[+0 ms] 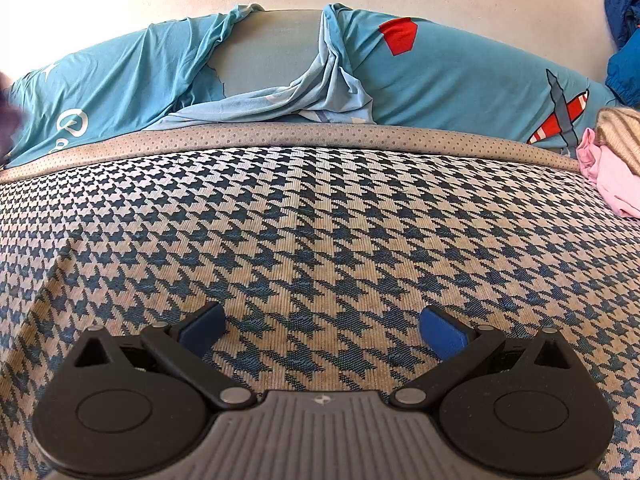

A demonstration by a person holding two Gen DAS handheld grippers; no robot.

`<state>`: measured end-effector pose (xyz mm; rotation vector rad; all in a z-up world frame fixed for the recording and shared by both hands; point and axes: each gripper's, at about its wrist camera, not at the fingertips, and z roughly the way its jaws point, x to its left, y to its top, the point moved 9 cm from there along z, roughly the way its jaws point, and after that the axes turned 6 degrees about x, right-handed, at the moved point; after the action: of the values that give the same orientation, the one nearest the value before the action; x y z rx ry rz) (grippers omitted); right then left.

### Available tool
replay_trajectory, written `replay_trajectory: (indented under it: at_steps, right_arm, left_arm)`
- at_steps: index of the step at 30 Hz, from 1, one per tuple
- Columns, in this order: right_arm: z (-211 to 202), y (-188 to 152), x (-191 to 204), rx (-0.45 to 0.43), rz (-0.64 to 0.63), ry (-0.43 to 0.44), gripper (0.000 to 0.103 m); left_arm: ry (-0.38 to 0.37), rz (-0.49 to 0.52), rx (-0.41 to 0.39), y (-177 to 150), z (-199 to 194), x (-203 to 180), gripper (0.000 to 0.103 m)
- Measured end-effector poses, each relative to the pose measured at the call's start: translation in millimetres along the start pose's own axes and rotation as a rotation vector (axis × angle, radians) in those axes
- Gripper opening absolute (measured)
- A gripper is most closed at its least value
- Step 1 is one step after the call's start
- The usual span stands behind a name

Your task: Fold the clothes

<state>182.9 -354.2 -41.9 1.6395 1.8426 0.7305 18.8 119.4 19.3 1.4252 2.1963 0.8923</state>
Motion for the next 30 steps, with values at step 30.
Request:
replay_trajectory:
  at_steps: [30]
  right_arm:
    - [-1.4,-0.7,-0.1,0.0,-0.001,0.0,0.103]
  left_arm:
    - [-0.088,0.052,0.07,3.1,3.9,-31.0,0.103]
